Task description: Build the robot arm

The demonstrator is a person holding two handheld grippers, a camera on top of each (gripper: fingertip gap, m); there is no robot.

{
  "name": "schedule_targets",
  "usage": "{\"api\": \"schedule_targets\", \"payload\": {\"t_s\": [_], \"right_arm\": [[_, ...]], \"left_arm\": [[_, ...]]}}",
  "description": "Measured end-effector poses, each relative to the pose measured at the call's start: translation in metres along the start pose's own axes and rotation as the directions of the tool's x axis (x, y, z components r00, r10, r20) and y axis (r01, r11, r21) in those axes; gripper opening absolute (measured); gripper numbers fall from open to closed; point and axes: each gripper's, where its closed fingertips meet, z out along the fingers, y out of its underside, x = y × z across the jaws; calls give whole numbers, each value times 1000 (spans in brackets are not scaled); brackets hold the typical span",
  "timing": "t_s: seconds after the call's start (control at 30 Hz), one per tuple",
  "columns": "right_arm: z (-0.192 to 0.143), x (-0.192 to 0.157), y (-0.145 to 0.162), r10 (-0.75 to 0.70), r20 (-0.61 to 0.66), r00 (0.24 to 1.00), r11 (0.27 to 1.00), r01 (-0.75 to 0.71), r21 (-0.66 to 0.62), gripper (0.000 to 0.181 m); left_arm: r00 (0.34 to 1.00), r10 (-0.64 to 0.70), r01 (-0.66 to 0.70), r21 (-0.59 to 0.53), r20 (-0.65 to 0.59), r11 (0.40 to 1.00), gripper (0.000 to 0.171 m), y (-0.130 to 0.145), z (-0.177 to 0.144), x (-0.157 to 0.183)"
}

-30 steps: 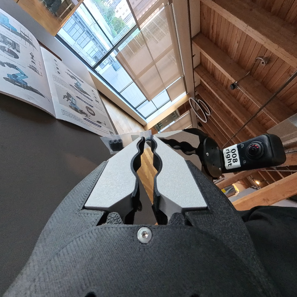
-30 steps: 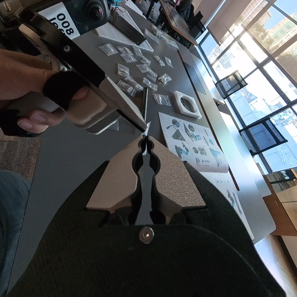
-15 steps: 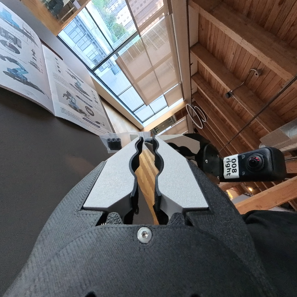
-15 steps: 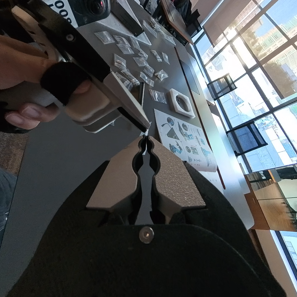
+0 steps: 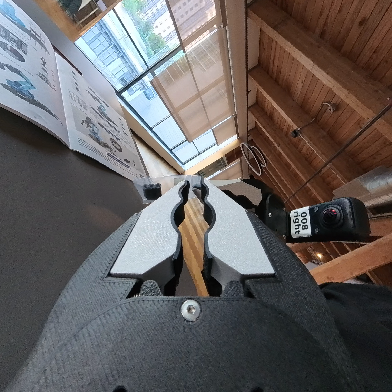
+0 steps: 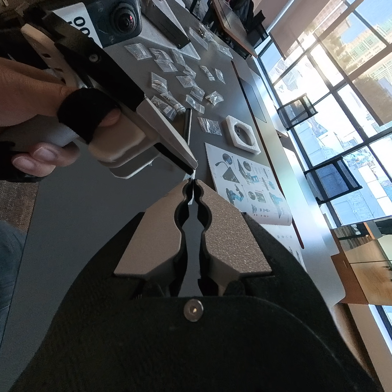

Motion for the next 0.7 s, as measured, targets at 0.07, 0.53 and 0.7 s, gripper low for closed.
{"api": "schedule_targets", "payload": {"t_s": [0.07,0.53,0.7], "right_arm": [[0,-1,0,17,9,1000,1000,-17,-3,0],[5,-4,3,131,48,990,991,-130,-24,0],[6,-5,2,156,63,986,988,-155,-20,0]], "left_arm": [[1000,2,-2,0,1,1000,9,0,0,0],[1000,-7,7,0,0,1000,6,1,-1,-6],[1000,-11,11,11,-9,1000,5,0,-2,-5]]}}
